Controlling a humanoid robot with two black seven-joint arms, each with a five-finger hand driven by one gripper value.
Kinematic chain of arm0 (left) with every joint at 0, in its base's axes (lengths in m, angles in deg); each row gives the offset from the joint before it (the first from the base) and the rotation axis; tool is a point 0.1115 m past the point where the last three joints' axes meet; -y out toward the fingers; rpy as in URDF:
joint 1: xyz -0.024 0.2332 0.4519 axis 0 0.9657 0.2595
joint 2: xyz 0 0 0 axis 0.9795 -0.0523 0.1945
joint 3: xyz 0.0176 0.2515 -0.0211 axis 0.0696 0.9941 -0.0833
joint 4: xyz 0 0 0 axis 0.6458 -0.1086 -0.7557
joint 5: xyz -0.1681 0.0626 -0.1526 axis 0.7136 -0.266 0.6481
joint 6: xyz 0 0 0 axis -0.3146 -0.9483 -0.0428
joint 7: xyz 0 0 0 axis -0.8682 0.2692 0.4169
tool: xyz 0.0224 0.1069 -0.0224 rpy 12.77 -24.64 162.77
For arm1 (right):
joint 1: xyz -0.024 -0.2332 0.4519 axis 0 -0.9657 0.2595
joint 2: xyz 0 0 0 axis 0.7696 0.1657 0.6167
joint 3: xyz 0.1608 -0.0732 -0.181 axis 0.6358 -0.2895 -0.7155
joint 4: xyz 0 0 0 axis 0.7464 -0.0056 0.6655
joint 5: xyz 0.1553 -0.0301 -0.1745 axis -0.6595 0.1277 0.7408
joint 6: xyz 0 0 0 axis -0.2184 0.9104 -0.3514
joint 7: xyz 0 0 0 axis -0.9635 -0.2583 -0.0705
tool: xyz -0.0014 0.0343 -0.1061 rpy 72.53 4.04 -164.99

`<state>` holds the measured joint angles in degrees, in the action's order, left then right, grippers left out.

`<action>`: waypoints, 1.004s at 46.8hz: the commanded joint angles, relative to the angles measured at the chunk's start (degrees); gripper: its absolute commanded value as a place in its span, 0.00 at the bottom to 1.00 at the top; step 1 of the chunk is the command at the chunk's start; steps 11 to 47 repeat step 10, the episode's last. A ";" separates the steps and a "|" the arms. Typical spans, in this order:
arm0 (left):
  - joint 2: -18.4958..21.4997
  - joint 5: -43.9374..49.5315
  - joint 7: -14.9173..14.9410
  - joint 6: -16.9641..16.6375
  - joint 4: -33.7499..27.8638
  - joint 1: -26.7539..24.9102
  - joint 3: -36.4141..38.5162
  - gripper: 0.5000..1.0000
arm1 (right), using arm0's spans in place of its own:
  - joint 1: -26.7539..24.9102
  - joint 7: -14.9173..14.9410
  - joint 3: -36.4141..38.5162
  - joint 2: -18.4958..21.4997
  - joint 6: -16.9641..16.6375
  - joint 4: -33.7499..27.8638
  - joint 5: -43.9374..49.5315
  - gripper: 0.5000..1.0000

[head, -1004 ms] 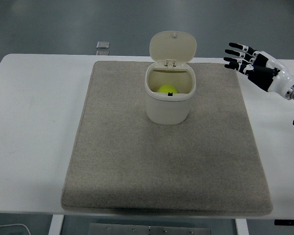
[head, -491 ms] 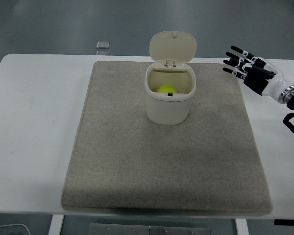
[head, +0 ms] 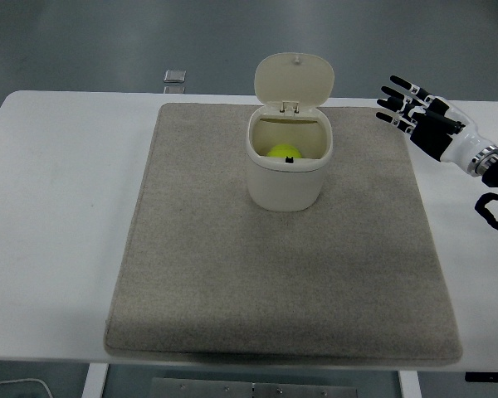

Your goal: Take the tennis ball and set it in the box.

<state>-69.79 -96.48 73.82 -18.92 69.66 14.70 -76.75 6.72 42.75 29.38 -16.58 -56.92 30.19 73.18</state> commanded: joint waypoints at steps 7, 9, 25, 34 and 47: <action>0.00 0.00 0.00 0.00 0.00 0.00 0.00 0.98 | 0.00 0.27 0.66 0.26 0.16 0.05 0.24 0.80; 0.00 0.00 0.00 0.00 0.00 0.00 0.00 0.98 | 0.00 0.35 0.83 0.26 0.16 0.05 0.42 0.80; 0.00 0.00 0.00 0.00 0.00 0.00 0.00 0.98 | 0.00 0.35 0.83 0.26 0.16 0.05 0.42 0.80; 0.00 0.00 0.00 0.00 0.00 0.00 0.00 0.98 | 0.00 0.35 0.83 0.26 0.16 0.05 0.42 0.80; 0.00 0.00 0.00 0.00 0.00 0.00 0.00 0.98 | 0.00 0.35 0.83 0.26 0.16 0.05 0.42 0.80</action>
